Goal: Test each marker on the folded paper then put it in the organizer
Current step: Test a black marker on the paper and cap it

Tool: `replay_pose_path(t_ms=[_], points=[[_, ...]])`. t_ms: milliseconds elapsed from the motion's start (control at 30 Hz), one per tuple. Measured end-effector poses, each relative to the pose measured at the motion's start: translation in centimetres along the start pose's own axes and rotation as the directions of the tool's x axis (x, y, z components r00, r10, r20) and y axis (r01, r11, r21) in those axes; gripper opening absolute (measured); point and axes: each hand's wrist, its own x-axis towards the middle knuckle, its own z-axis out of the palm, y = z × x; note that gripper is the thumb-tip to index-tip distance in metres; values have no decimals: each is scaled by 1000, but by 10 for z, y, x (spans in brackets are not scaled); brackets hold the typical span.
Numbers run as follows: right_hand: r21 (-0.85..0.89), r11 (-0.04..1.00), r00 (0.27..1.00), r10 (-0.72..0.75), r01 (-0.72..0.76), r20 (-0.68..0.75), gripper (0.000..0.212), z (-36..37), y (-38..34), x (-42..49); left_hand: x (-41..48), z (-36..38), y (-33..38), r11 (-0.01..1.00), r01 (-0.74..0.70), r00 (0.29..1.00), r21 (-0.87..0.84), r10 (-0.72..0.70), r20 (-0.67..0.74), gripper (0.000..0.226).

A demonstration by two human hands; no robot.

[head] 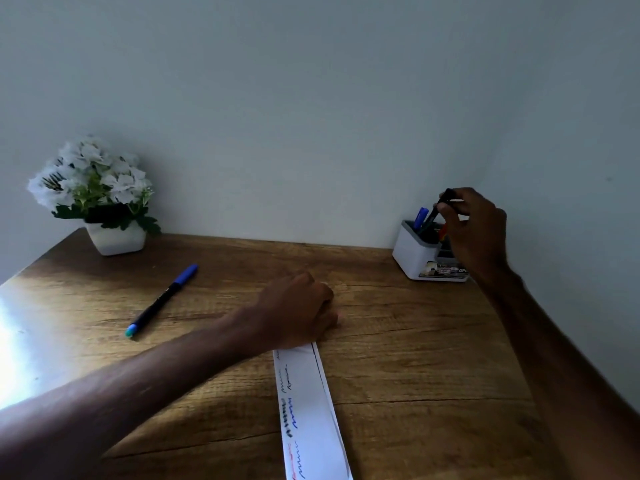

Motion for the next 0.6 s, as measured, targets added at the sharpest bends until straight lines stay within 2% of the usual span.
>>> replay_pose_path(t_ms=[200, 300, 467, 600], points=[[-23, 1000, 996, 2, 0, 90, 35, 2, 0, -3, 0, 2, -2, 1000, -12, 1000, -6, 12, -22, 48], [-53, 997, 998, -57, 58, 22, 36, -5, -6, -5, 0, 2, -2, 1000, -26, 999, 4, 26, -38, 47], [38, 993, 979, -106, 115, -174, 32, -15, -24, -13, 0, 0, -3, 999, -46, 999, -1, 46, -28, 42], [82, 981, 975, -161, 175, -153, 28, -14, -57, -35, -3, -2, -2, 998, -66, 997, -12, 65, -34, 39]])
